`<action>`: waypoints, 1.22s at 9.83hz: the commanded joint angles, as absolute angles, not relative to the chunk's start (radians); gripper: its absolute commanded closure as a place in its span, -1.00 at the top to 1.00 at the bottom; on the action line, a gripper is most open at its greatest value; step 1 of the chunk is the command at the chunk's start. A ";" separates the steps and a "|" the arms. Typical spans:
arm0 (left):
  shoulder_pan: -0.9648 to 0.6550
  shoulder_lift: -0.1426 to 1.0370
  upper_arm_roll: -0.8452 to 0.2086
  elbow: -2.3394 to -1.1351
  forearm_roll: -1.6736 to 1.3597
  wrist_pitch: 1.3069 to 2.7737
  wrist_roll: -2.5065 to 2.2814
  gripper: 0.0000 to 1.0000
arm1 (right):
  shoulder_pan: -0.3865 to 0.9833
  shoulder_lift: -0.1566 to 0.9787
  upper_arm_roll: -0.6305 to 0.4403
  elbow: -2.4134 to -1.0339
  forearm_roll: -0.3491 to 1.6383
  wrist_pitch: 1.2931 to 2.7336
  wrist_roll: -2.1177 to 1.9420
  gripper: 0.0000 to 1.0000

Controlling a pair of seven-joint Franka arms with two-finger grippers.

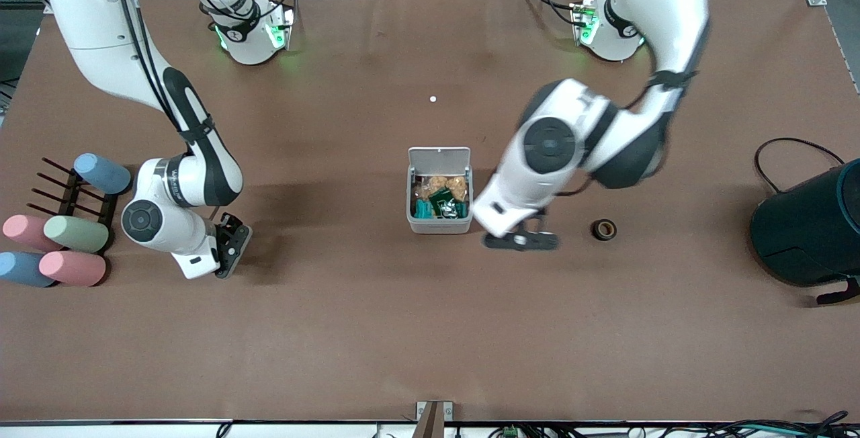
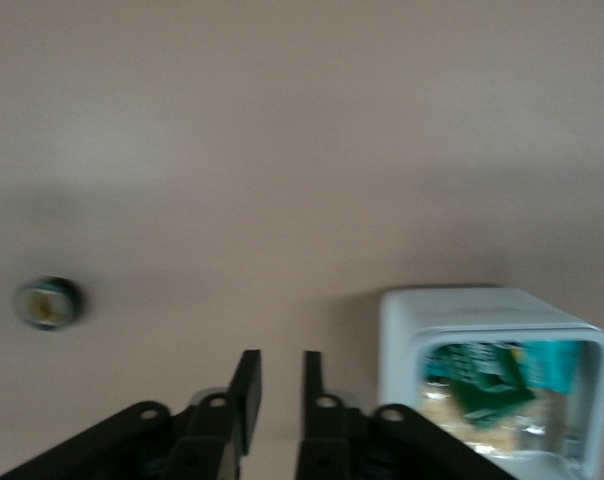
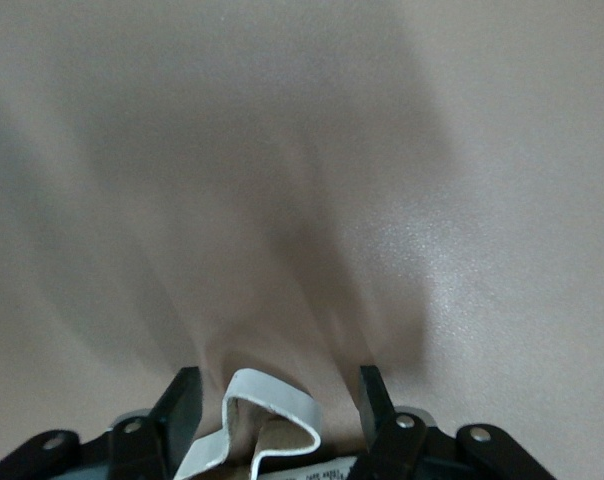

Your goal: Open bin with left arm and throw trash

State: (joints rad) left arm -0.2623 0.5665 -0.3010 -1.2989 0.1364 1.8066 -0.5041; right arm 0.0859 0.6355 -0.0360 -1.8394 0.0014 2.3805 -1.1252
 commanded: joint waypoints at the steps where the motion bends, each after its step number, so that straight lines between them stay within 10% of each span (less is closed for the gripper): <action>1: -0.129 0.476 -0.308 -1.421 0.184 1.763 -0.376 0.20 | 0.081 0.634 -0.032 -1.862 0.008 2.390 -1.149 0.26; 3: -0.026 0.447 -0.322 -1.509 0.201 1.773 -0.356 1.00 | 0.080 0.632 -0.032 -1.864 0.009 2.388 -1.149 -0.03; 8: 0.104 0.327 -0.330 -2.000 0.202 2.268 -0.312 1.00 | 0.067 0.630 -0.031 -1.864 0.014 2.381 -1.143 -0.92; 12: 0.173 0.396 -0.328 -2.171 0.204 2.641 -0.178 0.99 | 0.066 0.626 -0.017 -1.852 0.018 2.347 -1.132 -0.99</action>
State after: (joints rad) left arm 0.1291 0.3882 -0.3140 -2.1553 0.1879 2.5927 -0.2192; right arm 0.0779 0.6321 -0.0373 -1.8355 0.0022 2.3792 -1.1295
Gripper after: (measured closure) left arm 0.000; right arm 0.947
